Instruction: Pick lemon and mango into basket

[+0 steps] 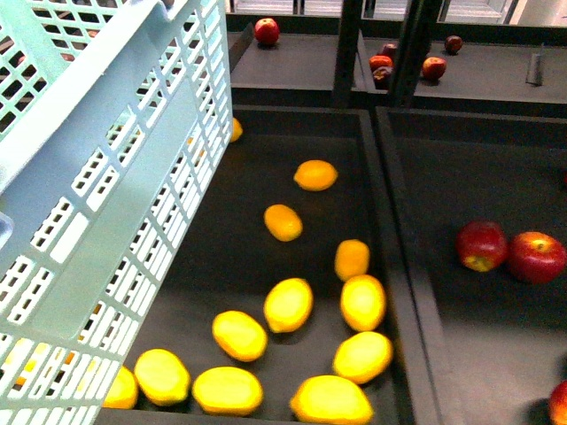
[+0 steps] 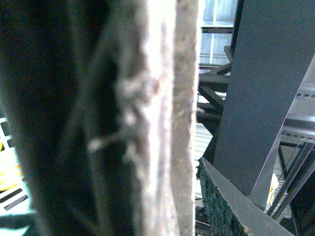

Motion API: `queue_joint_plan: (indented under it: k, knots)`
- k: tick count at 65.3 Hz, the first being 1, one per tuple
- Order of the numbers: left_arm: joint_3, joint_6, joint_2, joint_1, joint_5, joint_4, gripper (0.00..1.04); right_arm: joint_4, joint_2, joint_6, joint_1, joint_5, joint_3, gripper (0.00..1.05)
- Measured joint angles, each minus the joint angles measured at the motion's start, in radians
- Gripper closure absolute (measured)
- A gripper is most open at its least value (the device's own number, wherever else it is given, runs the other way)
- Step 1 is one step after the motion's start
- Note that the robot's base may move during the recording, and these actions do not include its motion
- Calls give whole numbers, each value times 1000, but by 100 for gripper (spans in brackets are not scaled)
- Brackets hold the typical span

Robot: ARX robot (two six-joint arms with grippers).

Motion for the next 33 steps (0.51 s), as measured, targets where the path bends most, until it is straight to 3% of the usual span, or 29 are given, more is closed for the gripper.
queue_joint_plan:
  k: [33]
  knots:
    - [0, 0, -1, 0, 3, 0, 79, 0, 0, 0, 0, 0, 0, 9]
